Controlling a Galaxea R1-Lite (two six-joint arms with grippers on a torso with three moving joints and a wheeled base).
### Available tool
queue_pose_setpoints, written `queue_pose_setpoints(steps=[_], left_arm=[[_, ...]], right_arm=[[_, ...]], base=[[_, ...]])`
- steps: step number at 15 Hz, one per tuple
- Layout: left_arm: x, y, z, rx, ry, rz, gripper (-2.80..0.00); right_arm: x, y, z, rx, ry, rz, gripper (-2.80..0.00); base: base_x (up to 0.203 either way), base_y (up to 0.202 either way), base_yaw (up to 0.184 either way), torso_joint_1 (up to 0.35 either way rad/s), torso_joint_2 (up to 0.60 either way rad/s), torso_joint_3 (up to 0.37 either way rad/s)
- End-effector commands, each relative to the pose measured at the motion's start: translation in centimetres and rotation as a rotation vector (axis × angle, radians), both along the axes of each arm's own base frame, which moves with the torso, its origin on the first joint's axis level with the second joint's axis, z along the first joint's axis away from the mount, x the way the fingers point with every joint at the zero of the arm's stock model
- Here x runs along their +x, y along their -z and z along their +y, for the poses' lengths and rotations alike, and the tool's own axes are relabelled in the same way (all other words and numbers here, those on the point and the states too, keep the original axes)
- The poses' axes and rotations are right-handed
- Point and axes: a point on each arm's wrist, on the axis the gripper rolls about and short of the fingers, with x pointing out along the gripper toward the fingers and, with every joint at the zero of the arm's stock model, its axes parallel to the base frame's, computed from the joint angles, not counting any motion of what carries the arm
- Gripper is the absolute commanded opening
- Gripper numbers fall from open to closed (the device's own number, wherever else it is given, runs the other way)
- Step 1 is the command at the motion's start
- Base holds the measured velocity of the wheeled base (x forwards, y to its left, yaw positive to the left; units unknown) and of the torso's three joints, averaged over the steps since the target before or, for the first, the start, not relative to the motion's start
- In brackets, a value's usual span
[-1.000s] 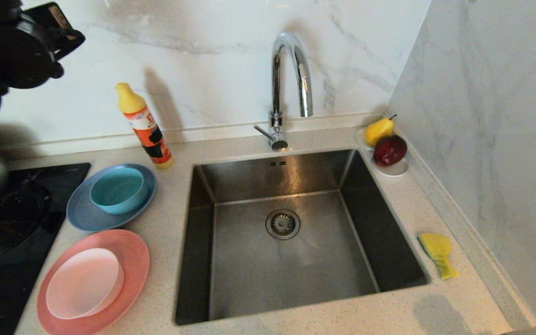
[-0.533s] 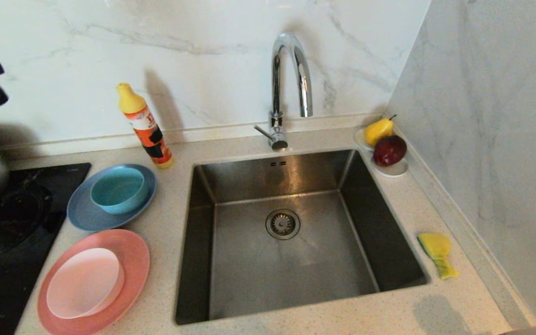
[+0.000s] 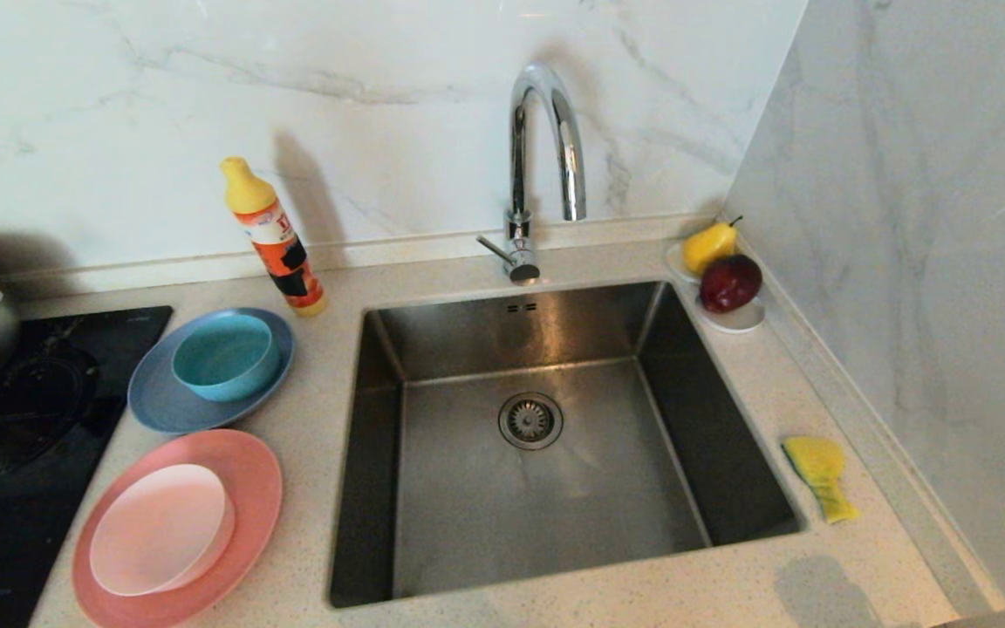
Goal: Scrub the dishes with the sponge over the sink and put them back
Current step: Turn on the faucet
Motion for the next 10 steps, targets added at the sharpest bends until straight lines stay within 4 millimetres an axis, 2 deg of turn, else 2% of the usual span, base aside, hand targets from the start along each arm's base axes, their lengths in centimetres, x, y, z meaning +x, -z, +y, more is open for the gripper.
queue_pose_setpoints(steps=[1,3,6,7,10], left_arm=[[-2.2,4.5,0.3,-0.03,-0.012,0.013,-2.8],[-1.6,6.7,0.2,-0.056,-0.033,0.077,-2.8],[-1.2,8.2,0.2,-0.077,-0.095,0.023,-2.8],[-1.3,8.0,0.1,-0.079,-0.084,0.01,-2.8],[-2.1,3.8,-0.2,-0.101,0.058,-0.059,-2.8]], right_arm=[[0.0,0.0,0.0,0.0,0.001,0.0,-2.8],[0.0,0.0,0.0,0.0,-0.001,-0.001,-2.8],[0.0,0.0,0.0,0.0,-0.001,0.0,-2.8],[0.0,0.0,0.0,0.001,0.001,0.0,-2.8],[0.0,0.0,0.0,0.0,-0.001,0.0,-2.8]], base=[[0.0,0.0,0.0,0.0,0.0,0.0],[0.0,0.0,0.0,0.0,0.0,0.0],[0.0,0.0,0.0,0.0,0.0,0.0],[0.0,0.0,0.0,0.0,0.0,0.0],[0.0,0.0,0.0,0.0,0.0,0.0]])
